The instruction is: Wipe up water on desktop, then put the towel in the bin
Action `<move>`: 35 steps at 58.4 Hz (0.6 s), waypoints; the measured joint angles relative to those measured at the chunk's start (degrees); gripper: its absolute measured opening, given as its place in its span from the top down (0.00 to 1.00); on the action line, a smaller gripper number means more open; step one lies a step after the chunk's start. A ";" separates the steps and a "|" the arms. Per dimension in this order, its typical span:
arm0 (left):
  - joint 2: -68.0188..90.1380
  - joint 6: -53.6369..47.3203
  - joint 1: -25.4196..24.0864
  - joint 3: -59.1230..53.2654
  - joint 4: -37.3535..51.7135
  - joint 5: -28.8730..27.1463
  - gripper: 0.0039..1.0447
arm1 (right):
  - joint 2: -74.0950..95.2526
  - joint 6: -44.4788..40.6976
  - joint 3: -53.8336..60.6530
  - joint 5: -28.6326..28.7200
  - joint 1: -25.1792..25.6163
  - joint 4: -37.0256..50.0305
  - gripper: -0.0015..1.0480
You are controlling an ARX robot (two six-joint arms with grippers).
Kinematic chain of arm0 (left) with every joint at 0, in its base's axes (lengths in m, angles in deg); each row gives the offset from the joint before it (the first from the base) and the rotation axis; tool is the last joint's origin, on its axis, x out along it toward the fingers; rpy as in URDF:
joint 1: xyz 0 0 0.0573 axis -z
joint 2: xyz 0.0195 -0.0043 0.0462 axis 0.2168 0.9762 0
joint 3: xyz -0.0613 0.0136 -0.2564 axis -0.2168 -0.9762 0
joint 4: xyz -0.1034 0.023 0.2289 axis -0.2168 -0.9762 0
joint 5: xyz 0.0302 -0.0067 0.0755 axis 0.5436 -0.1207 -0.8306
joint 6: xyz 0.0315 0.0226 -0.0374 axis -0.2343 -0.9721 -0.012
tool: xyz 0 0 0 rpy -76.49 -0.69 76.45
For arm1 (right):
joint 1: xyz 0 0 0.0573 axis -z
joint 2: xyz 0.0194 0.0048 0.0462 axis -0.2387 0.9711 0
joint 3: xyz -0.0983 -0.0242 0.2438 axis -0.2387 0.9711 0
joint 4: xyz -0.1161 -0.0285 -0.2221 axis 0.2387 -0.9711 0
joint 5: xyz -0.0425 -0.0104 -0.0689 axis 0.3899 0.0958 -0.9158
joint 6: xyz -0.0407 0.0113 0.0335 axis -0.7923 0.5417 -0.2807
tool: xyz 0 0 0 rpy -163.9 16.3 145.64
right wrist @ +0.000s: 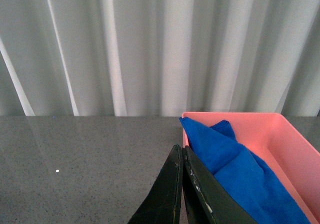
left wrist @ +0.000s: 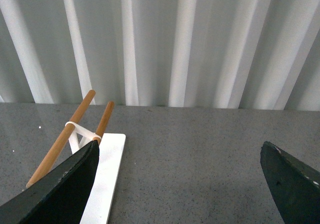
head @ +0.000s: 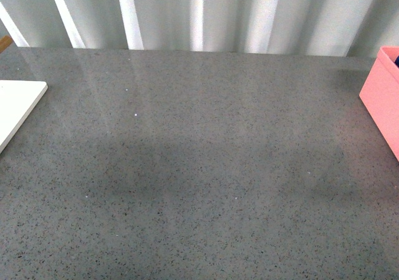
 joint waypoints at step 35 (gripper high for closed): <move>0.04 0.00 0.00 0.00 0.00 0.00 0.06 | 0.00 0.00 0.00 -0.02 0.00 -0.02 0.29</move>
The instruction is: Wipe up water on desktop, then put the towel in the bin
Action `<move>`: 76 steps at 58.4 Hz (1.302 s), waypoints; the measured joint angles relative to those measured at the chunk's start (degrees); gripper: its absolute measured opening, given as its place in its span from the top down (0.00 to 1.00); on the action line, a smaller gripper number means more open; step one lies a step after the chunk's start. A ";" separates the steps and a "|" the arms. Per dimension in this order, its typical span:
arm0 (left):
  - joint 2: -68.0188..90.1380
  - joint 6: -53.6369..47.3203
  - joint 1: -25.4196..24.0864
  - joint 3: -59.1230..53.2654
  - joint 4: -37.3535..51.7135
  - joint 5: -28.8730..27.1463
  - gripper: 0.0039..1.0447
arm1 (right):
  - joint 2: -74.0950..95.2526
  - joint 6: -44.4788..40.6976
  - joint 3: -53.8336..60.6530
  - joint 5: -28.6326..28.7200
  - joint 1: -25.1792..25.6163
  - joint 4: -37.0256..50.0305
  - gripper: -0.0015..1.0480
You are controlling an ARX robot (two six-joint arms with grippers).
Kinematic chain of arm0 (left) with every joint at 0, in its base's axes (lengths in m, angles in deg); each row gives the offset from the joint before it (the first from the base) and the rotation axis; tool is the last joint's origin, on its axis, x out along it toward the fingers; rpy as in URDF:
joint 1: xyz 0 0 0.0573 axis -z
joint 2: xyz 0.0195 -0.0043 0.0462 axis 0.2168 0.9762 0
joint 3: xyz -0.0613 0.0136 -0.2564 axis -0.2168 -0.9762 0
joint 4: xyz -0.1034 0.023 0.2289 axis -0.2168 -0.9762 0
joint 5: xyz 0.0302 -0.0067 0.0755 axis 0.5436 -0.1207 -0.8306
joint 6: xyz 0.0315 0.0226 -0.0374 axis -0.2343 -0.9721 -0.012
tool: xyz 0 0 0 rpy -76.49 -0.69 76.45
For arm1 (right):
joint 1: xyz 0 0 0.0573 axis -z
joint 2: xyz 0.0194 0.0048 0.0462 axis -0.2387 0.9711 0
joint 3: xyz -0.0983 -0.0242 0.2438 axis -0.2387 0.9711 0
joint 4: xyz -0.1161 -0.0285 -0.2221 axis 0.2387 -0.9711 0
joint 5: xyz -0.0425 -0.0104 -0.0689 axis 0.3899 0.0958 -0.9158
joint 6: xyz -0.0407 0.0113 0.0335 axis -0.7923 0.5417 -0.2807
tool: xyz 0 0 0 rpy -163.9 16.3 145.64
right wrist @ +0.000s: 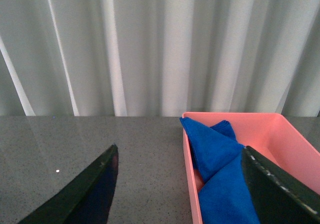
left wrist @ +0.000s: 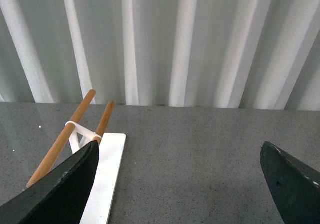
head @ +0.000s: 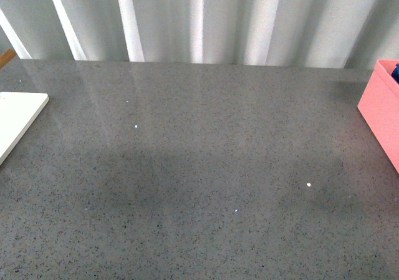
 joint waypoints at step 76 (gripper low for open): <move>0.00 0.00 0.00 0.00 0.00 0.00 0.06 | 0.00 0.04 0.00 0.02 0.00 0.00 0.07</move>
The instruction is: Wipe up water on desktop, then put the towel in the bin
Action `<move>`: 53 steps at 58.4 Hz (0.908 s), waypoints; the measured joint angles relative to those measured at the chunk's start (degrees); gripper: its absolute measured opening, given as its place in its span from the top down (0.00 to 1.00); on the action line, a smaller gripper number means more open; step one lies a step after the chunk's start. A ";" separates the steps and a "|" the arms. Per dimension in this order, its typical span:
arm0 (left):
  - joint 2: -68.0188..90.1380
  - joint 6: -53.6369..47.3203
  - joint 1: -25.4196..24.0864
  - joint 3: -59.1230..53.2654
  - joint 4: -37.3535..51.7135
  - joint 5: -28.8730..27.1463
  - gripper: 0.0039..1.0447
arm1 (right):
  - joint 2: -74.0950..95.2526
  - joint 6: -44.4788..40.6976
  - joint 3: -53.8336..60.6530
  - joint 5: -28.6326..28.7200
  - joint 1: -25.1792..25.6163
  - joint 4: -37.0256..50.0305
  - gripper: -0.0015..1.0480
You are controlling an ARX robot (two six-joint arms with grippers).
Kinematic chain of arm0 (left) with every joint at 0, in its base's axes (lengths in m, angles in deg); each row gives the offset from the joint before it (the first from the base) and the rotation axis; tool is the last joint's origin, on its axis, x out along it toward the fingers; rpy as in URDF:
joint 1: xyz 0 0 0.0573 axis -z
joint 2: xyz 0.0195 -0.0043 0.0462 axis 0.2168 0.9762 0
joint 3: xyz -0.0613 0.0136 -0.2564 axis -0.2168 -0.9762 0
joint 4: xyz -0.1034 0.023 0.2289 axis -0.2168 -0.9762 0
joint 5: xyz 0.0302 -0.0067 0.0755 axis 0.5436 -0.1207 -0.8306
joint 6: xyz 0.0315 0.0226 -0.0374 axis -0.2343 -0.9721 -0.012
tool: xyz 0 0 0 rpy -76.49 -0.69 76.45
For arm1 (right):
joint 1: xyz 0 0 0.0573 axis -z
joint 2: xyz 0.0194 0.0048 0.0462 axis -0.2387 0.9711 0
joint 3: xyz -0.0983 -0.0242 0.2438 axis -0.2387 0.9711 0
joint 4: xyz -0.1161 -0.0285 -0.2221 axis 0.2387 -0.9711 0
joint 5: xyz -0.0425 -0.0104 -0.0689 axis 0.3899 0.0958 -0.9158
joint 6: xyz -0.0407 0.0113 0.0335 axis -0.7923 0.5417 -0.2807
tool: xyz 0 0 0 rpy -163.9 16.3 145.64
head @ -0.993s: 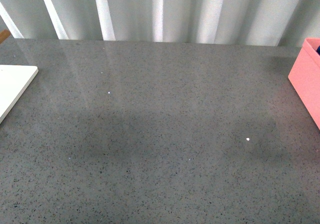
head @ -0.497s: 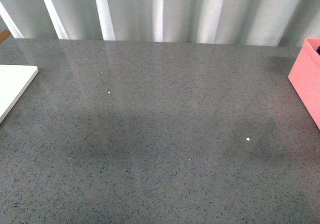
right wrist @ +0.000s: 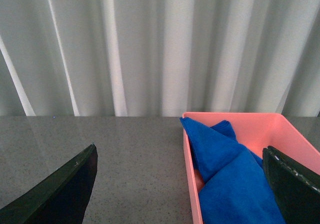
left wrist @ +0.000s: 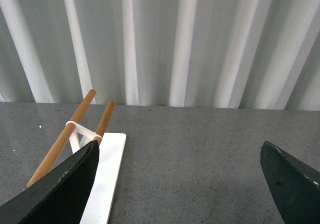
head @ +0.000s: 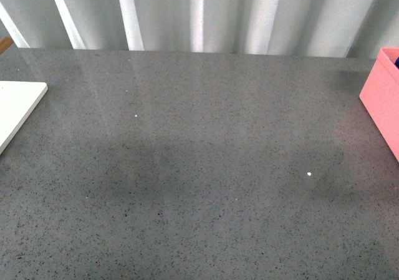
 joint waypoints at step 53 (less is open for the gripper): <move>0.02 0.00 0.00 0.00 0.00 0.00 0.06 | 0.00 0.00 0.00 0.00 0.00 0.00 0.07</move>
